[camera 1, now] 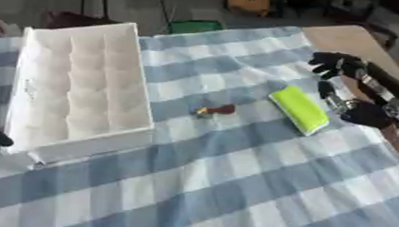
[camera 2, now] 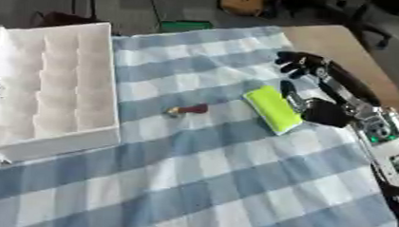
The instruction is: Pick up objects on the table and place them in the box.
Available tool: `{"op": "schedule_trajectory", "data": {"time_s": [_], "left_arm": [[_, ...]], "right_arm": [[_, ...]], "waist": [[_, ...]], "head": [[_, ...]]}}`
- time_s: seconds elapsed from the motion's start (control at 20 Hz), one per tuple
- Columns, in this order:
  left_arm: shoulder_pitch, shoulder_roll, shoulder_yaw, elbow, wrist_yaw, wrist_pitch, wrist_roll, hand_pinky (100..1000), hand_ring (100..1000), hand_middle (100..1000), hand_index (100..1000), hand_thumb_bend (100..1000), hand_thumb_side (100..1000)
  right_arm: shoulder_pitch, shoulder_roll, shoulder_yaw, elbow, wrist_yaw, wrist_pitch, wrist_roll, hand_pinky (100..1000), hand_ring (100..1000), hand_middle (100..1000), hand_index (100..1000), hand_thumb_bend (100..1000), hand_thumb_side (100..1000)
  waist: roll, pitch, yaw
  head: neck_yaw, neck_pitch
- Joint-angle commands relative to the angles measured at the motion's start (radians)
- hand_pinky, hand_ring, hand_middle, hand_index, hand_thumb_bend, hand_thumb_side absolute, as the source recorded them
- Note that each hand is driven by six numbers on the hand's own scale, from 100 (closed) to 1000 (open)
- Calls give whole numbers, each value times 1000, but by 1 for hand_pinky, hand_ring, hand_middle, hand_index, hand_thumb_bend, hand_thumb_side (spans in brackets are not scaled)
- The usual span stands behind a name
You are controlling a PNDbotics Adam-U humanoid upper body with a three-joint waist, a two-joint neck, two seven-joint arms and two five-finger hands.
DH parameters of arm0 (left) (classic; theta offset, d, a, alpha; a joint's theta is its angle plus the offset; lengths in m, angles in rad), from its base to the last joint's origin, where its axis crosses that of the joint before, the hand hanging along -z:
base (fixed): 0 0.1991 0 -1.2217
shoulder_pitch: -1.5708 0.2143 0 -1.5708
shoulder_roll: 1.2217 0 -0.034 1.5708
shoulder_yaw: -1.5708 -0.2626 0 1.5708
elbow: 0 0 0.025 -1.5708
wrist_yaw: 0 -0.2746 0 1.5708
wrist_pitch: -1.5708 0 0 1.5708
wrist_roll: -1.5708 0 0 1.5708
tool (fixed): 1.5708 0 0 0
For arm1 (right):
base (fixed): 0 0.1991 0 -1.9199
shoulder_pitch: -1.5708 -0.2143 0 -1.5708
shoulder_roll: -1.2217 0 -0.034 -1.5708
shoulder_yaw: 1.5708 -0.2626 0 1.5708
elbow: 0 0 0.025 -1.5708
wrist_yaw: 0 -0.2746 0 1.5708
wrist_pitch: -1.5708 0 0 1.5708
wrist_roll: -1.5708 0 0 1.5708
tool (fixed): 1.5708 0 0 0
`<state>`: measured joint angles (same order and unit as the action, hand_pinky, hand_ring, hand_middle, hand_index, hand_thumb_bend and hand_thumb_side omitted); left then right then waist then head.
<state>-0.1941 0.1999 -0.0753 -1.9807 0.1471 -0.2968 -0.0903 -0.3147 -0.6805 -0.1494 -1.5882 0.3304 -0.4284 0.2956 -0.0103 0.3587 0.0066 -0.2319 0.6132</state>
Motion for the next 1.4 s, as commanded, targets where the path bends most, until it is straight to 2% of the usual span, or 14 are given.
{"op": "schedule_trajectory", "data": {"time_s": [0.05, 0.25, 0.4, 0.6, 0.65, 1.0, 1.1, 1.15, 1.2, 1.3, 1.4], "left_arm": [[-4, 1, 6, -19, -5, -1, -6, 475, 1000, 981, 820, 212, 741], [-3, 0, 5, -19, -7, 0, -9, 475, 1000, 982, 821, 212, 743], [-3, 0, 4, -19, -7, 0, -11, 475, 1000, 982, 821, 211, 743], [-4, 0, 3, -19, -7, 1, -12, 475, 1000, 982, 822, 211, 742], [-4, 0, 2, -19, -6, 1, -13, 475, 1000, 982, 822, 211, 743], [-5, 0, 1, -19, -6, 2, -15, 475, 1000, 983, 821, 212, 743], [-5, 0, 1, -19, -6, 3, -16, 475, 1000, 983, 821, 212, 743], [-6, 0, 1, -19, -6, 3, -16, 475, 1000, 983, 821, 212, 743], [-6, 1, 0, -19, -6, 4, -16, 475, 1000, 983, 821, 212, 743], [-7, 1, -1, -19, -6, 5, -17, 475, 1000, 984, 822, 213, 744], [-7, 1, -1, -19, -6, 6, -18, 475, 1000, 984, 822, 213, 745]], "right_arm": [[-31, -67, 12, 58, 57, -27, 18, 814, 863, 888, 1000, 100, 797], [-61, -81, 26, 135, 120, -61, 27, 838, 882, 901, 1000, 100, 832], [-83, -87, 30, 198, 170, -65, 15, 874, 898, 909, 1000, 100, 864], [-129, -91, 33, 304, 255, -49, -42, 939, 927, 920, 1000, 100, 804], [-137, -91, 35, 321, 281, -48, -61, 964, 944, 928, 1000, 100, 753], [-166, -88, 58, 363, 472, -59, -181, 981, 961, 945, 1000, 100, 708], [-167, -85, 64, 365, 504, -67, -197, 981, 962, 947, 1000, 100, 720], [-168, -84, 66, 367, 515, -72, -202, 998, 976, 967, 1000, 100, 777], [-168, -86, 75, 364, 532, -84, -197, 998, 976, 967, 1000, 100, 777], [-168, -90, 93, 362, 575, -114, -172, 1000, 998, 996, 1000, 100, 918], [-172, -89, 98, 365, 619, -143, -141, 1000, 999, 997, 1000, 100, 926]], "waist": [[-3, -23, 0], [-3, -23, 1], [-2, -23, 3], [-3, -24, 7], [-4, -24, 7], [-7, -23, 14], [-8, -23, 15], [-8, -23, 15], [-9, -23, 16], [-11, -23, 18], [-11, -23, 18]], "head": [[-7, 1], [-10, 2], [-12, 2], [-15, 1], [-15, 0], [-19, 0], [-20, 1], [-21, 1], [-22, 1], [-24, 1], [-24, 2]]}}
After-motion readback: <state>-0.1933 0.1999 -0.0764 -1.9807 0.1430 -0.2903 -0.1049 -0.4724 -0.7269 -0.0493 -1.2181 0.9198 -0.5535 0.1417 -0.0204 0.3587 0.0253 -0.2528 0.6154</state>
